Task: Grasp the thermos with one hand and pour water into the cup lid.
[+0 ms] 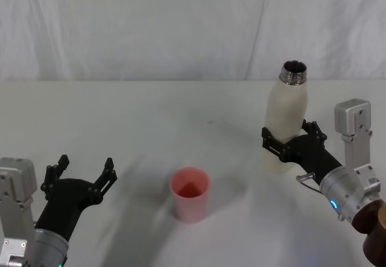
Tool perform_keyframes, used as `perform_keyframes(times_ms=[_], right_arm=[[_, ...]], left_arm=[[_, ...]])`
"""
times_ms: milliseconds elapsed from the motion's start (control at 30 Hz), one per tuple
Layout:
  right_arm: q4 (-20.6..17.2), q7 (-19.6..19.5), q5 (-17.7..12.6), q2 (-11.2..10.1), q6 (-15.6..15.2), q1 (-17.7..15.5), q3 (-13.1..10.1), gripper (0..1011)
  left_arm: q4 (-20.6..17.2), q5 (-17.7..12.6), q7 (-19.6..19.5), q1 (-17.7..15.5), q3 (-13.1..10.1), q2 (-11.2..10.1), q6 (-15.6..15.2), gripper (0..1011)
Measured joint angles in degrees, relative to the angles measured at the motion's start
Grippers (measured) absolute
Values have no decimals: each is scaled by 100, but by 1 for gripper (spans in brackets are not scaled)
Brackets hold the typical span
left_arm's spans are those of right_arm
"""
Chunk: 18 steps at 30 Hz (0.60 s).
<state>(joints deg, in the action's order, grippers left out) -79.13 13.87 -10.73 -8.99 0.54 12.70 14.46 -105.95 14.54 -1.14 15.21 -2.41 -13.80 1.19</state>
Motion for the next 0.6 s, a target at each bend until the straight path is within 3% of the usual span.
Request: perform_keyframes(times_ms=[600], right_arm=[[-112, 146, -154, -83, 85, -76, -14, 1001]], left_arm=[[0, 0, 0, 0, 0, 0, 0, 1001]])
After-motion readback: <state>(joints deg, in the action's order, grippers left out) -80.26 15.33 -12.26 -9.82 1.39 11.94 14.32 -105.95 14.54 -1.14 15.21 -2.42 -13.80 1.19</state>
